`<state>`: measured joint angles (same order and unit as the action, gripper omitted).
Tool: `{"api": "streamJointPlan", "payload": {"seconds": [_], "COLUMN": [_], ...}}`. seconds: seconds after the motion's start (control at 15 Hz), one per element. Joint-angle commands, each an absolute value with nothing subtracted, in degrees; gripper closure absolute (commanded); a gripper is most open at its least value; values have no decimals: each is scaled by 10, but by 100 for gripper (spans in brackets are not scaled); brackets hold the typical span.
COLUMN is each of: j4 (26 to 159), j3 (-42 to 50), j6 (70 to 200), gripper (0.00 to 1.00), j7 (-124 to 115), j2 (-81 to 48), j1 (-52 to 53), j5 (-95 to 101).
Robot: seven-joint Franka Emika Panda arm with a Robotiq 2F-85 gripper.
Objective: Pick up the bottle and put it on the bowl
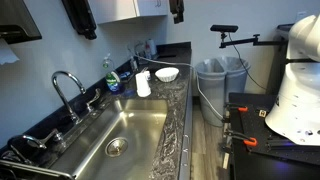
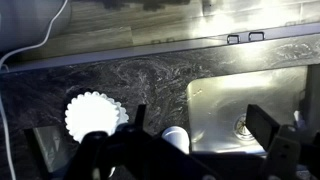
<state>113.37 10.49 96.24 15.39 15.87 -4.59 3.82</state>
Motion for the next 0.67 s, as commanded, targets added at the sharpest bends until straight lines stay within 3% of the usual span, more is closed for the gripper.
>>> {"api": "streamJointPlan", "payload": {"seconds": [0.0,0.6], "j4": [1132,1156], "j3": [101,99], "j6": [961,991], "gripper": [0,0], "j7": [155,138], "j2": [158,152], "j1": [-51,-53], "j5": [37,39]}}
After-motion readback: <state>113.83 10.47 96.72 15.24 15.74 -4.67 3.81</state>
